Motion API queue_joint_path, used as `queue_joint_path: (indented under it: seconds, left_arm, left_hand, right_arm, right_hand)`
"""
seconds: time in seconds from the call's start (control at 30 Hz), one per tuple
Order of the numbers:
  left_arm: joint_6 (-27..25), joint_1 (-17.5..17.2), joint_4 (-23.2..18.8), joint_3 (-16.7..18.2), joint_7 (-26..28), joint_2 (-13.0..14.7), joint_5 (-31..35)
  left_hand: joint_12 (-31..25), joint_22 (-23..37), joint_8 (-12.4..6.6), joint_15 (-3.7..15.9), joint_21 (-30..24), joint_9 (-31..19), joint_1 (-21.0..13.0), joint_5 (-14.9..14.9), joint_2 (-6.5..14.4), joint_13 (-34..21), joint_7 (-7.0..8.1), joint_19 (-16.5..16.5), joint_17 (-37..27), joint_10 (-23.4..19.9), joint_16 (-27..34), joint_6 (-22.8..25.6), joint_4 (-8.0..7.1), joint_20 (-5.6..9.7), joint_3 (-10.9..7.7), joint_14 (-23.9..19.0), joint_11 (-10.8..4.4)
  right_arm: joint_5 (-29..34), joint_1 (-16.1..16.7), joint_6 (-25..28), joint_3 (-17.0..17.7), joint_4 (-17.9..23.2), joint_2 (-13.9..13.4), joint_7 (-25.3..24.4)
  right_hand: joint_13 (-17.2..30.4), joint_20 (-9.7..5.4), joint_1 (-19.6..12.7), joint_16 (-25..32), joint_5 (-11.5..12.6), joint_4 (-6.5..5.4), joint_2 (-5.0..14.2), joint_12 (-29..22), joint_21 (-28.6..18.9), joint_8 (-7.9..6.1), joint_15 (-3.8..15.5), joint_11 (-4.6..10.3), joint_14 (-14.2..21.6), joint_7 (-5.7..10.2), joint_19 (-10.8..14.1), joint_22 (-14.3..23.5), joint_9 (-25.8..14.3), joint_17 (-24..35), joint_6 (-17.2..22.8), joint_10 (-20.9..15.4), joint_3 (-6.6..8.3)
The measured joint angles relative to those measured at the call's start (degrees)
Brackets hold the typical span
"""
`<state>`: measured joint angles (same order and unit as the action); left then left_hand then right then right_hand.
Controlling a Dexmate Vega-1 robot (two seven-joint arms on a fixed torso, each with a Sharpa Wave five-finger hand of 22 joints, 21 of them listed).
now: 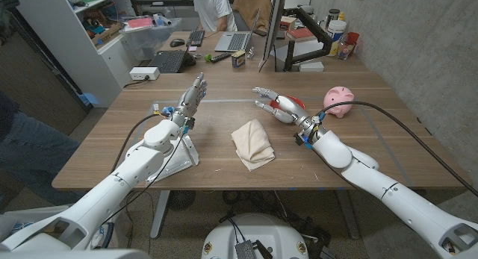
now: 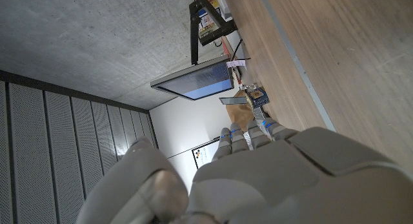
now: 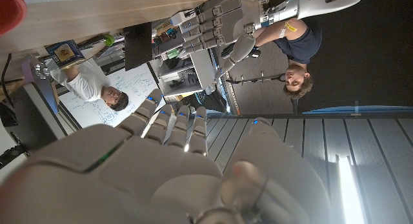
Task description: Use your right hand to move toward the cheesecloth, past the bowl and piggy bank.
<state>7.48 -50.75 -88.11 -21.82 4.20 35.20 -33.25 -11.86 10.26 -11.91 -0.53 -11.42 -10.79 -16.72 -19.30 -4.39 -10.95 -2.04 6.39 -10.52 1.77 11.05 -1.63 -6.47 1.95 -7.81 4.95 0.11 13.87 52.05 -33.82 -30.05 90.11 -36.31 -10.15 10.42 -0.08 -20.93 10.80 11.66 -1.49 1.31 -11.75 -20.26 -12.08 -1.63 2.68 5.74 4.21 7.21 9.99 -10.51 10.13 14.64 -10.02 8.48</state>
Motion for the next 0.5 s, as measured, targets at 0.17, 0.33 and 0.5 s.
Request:
queue_joint_path:
  seconds: [0.17, 0.33, 0.5]
  left_arm:
    - [-0.2, 0.1, -0.2, -0.1, 0.1, 0.0, 0.2]
    - [-0.4, 0.1, -0.3, -0.2, 0.1, 0.0, 0.3]
    - [-0.5, 0.2, -0.5, -0.2, 0.1, 0.0, 0.3]
  left_hand:
    - [0.0, 0.0, 0.0, 0.0, 0.0, 0.0, -0.1, 0.0, 0.1, 0.0, 0.0, 0.0, 0.0, 0.0, 0.0, 0.0, 0.0, 0.0, 0.0, 0.0, 0.0]
    - [0.0, 0.0, 0.0, 0.0, 0.0, 0.0, -0.1, 0.0, 0.1, 0.0, 0.0, 0.0, 0.0, 0.0, 0.0, 0.0, 0.0, 0.0, 0.0, 0.0, 0.0]
    - [0.0, 0.0, 0.0, 0.0, 0.0, 0.0, -0.1, 0.0, 0.1, 0.0, 0.0, 0.0, 0.0, -0.2, 0.0, 0.0, -0.25, 0.0, 0.24, 0.0, -0.21]
  right_arm:
    - [2.0, -0.2, 0.7, -0.3, 0.2, -0.4, -0.7]
    - [3.1, -0.5, 1.1, -0.7, 0.3, -0.6, -1.1]
    - [4.7, -0.7, 1.5, -1.1, 0.4, -0.7, -1.6]
  right_hand:
    - [0.0, 0.72, -0.2, 0.0, 0.0, 0.47, -0.24, 0.0, 0.2, 0.0, -0.23, 0.13, -0.2, 0.0, -0.1, 0.0, 0.0, 0.0, 0.0, 0.1, 0.0]
    - [0.0, 0.74, -0.2, 0.0, 0.0, 0.47, -0.24, 0.0, 0.2, 0.0, -0.31, 0.2, -0.3, 0.0, -0.1, 0.0, 0.0, 0.0, 0.0, 0.2, 0.0]
    - [0.0, 0.92, -0.5, 0.0, 0.0, 0.47, -0.48, 0.0, 0.6, 0.0, -0.31, 0.2, -0.3, 0.0, -0.3, 0.0, 0.0, 0.0, 0.0, 0.2, 0.0]
